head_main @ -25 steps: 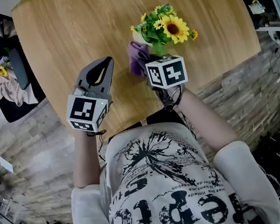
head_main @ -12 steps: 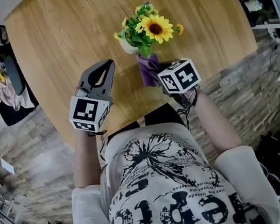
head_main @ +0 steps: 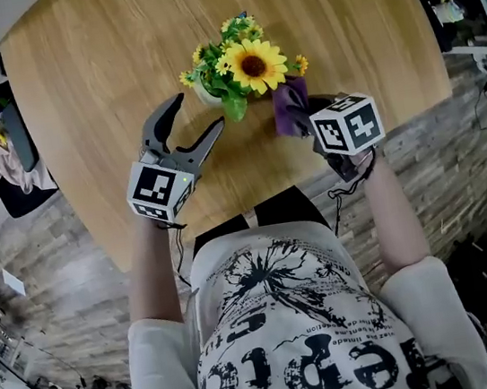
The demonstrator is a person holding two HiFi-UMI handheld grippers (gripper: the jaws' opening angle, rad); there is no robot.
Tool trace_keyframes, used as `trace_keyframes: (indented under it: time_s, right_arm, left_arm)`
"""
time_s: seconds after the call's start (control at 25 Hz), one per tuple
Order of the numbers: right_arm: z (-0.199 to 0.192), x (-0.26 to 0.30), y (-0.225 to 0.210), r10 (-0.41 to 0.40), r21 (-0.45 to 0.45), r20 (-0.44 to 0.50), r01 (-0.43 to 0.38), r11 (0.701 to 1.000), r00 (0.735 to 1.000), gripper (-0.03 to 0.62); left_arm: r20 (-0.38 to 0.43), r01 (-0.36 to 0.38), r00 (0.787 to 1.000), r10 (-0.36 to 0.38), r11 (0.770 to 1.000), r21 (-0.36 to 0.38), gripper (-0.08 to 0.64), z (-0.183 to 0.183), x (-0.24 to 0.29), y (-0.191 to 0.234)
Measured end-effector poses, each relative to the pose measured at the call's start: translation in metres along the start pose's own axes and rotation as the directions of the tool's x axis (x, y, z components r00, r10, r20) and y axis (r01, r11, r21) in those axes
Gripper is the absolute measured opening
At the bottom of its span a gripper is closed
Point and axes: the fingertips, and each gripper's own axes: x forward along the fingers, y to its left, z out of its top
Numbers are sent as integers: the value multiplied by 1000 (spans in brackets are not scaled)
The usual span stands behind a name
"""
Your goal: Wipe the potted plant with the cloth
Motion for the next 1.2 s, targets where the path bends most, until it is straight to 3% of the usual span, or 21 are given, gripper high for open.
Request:
trace_keyframes:
  time_s: [0.16, 0.28, 0.48, 0.8, 1.2]
  right_arm:
    - [9, 0, -17, 18, 36, 27, -19, 999, 999, 78]
    - [19, 2, -28, 5, 28, 40, -6, 1000, 999, 78]
    - [40, 3, -45, -14, 18, 75, 12, 1000, 997, 78]
    - [54, 11, -57, 1, 12, 90, -3, 1000, 996, 78]
    - [72, 7, -61, 20, 4, 147, -20, 1000, 989, 78]
  left_arm:
    - [-14, 51, 999, -51, 999, -5, 473, -8, 23, 3]
    - [-19, 82, 996, -82, 997, -9, 548, -11, 39, 6]
    - [-41, 125, 991, -124, 992, 18, 574, -17, 64, 7]
    - [-169, 147, 978, -118, 974, 172, 589, -27, 84, 2]
    - [-149, 178, 977, -153, 968, 175, 589, -21, 99, 4]
